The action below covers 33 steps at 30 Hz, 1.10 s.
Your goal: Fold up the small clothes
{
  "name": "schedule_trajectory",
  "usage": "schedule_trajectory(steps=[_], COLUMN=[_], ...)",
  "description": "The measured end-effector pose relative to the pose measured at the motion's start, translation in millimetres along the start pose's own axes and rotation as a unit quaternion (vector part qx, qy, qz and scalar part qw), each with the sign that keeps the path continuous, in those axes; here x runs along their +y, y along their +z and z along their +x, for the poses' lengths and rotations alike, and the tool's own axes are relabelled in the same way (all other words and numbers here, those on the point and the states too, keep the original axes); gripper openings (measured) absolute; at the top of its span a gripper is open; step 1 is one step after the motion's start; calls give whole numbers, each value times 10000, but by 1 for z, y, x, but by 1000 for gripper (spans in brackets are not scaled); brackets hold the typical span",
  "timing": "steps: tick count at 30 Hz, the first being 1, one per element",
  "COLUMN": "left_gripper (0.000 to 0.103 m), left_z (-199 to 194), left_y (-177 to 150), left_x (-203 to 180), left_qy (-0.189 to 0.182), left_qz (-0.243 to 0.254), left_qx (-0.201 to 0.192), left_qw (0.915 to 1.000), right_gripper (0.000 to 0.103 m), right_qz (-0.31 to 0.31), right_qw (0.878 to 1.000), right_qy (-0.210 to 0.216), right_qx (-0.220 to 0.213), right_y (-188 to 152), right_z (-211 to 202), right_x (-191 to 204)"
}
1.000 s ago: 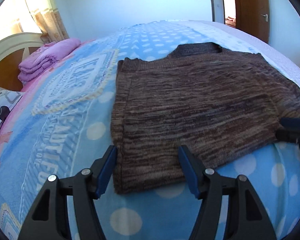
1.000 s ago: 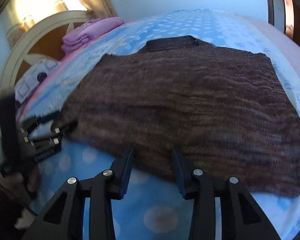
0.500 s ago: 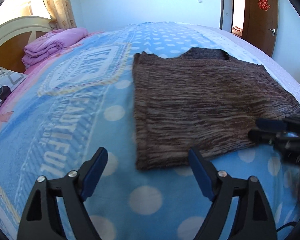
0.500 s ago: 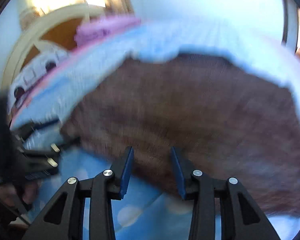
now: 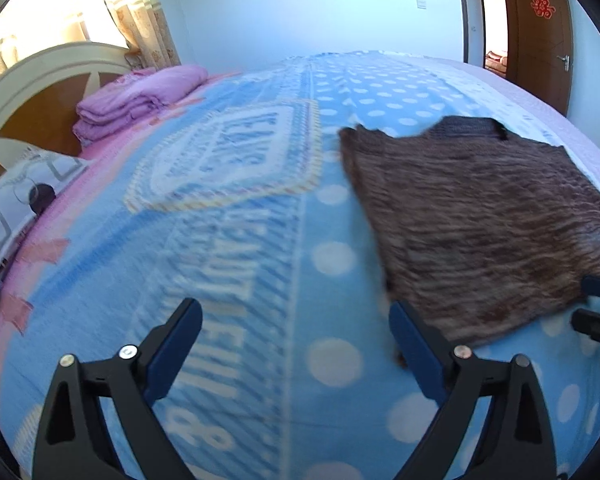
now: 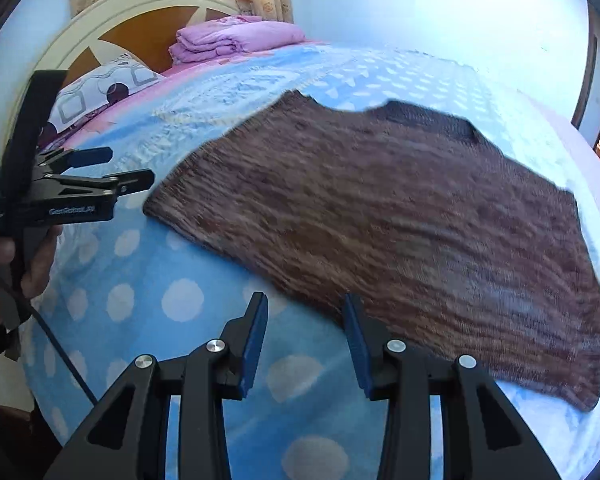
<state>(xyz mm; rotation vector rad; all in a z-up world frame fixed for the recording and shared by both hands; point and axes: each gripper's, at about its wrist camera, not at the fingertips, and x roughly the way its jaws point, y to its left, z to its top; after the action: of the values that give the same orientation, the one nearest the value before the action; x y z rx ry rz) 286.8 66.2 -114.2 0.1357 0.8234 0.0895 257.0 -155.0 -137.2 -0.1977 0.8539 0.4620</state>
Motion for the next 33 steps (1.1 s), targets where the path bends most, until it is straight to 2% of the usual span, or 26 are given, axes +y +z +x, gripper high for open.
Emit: schedule_trajectory(steps=[4,8,12,15,23,28,31,33], left_gripper=[100,100,100,100,100,100,100,100], left_z=[12,22,30,35,52,60,71,80], left_y=[10,15,21,31,57,71,81,86], left_x=[10,13,13,13,29,28,23,18], left_qy=[62,101,106,-10,-313,-811,-1221,-1353], left_qz=[-7,21,78,125,-351,-554,-763,-842], left_qx=[91,152,223,206,188,135,177,260], left_qw=[9999,9998,9997,9997,9987,9951,9894,9869], right_gripper=[41,43,53,54,54,54,54,54], right_qz=[-500,-754,-1088,-1323,-1474,-1591,-1593,-1583], right_qw=[9984,9967,9933,9903,9880,9862,9862,9864], right_qy=[-240,-265,-355,-364,-401,-397,-392,-392], right_qx=[-136,-146,-179,-197,-249,-219,-222,-217], right_y=[15,23,23,24,30,31,36,39], right_z=[6,19,27,31,39,49,53,56], right_x=[18,35,56,69,82,94,98,100])
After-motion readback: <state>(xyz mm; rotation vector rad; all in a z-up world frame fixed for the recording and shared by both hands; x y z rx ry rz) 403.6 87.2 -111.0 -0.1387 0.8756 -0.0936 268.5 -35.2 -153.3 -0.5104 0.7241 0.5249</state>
